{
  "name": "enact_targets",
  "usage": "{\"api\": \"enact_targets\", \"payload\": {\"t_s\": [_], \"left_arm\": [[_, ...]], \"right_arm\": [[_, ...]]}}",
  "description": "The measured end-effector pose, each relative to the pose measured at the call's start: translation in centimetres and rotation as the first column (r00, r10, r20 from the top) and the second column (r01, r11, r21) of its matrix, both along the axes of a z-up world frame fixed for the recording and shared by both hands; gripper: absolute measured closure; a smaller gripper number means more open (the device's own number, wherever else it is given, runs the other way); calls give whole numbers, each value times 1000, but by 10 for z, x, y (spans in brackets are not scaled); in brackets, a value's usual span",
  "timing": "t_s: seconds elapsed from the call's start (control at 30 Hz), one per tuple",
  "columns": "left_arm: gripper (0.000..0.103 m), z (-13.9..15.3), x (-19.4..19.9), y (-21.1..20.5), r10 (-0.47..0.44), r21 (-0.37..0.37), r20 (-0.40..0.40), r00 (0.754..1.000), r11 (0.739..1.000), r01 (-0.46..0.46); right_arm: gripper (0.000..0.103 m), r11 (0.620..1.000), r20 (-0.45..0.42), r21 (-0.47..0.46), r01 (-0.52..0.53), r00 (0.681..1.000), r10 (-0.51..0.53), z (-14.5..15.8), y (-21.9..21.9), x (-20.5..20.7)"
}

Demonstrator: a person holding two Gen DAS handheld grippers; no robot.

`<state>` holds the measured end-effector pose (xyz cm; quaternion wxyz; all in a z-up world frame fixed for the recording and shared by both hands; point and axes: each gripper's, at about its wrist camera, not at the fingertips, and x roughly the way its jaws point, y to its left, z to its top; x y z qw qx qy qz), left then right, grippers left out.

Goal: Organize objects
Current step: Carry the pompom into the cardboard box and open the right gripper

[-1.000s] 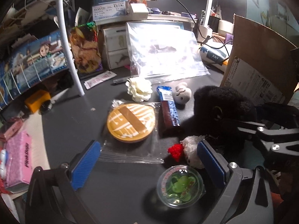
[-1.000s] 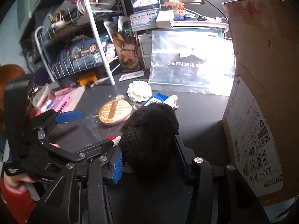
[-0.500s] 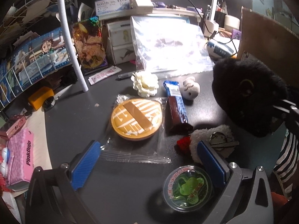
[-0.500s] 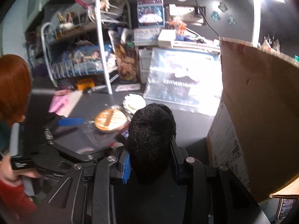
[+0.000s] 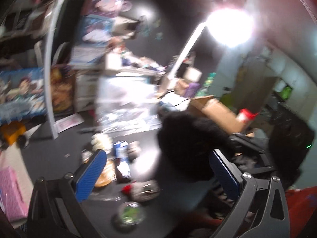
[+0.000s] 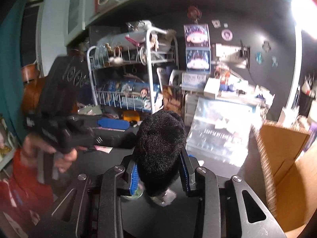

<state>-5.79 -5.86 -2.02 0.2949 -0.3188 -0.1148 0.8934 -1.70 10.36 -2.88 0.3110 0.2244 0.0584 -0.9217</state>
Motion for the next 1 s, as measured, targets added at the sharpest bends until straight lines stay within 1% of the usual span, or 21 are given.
{"api": "enact_targets", "payload": {"t_s": [0.03, 0.1, 0.2, 0.27, 0.3, 0.37, 0.4, 0.43, 0.53, 0.7, 0.8, 0.93, 1.0], "left_arm": [[1, 9, 0, 4, -33, 17, -3, 999, 999, 33], [1, 27, -2, 14, -68, 31, -8, 998, 997, 68], [1, 46, -11, 38, -122, 15, 0, 992, 992, 122], [1, 56, -20, 57, -147, 18, 8, 989, 989, 147], [3, 61, -23, 65, -147, 10, 9, 989, 989, 147], [13, 65, -29, 80, -159, 5, 16, 987, 987, 159], [20, 67, -33, 88, -174, 12, 27, 984, 985, 174], [21, 67, -37, 97, -190, 15, 40, 981, 982, 190], [25, 69, -49, 128, -207, -14, 61, 976, 978, 209], [26, 63, -74, 178, -235, -60, 114, 965, 968, 243], [26, 56, -88, 198, -241, -73, 151, 959, 964, 254], [26, 52, -103, 217, -240, -89, 180, 954, 962, 259], [26, 50, -108, 223, -238, -97, 191, 952, 961, 259]], "right_arm": [[74, 1000, -6, -7, -11, 1000, 11, 7, 3, 1], [74, 1000, -12, -16, -27, 1000, 26, 16, 9, 1], [74, 999, -28, -27, -47, 999, 47, 29, 19, 3], [74, 999, -44, -23, -40, 998, 39, 35, 28, 6], [74, 999, -48, -24, -37, 998, 36, 37, 34, 6], [74, 999, -47, -33, -28, 999, 26, 41, 49, 5], [74, 999, -44, -36, -21, 999, 20, 43, 56, 6], [74, 999, -40, -38, -8, 999, 7, 44, 65, 5], [74, 999, -18, -43, 29, 999, -30, 44, 91, 0], [74, 995, 57, -64, 75, 996, -71, 38, 136, -13], [74, 992, 117, -74, 102, 989, -93, 34, 158, -24], [73, 991, 162, -61, 118, 981, -107, 33, 176, -37], [71, 991, 183, -49, 123, 977, -112, 32, 180, -44]]}}
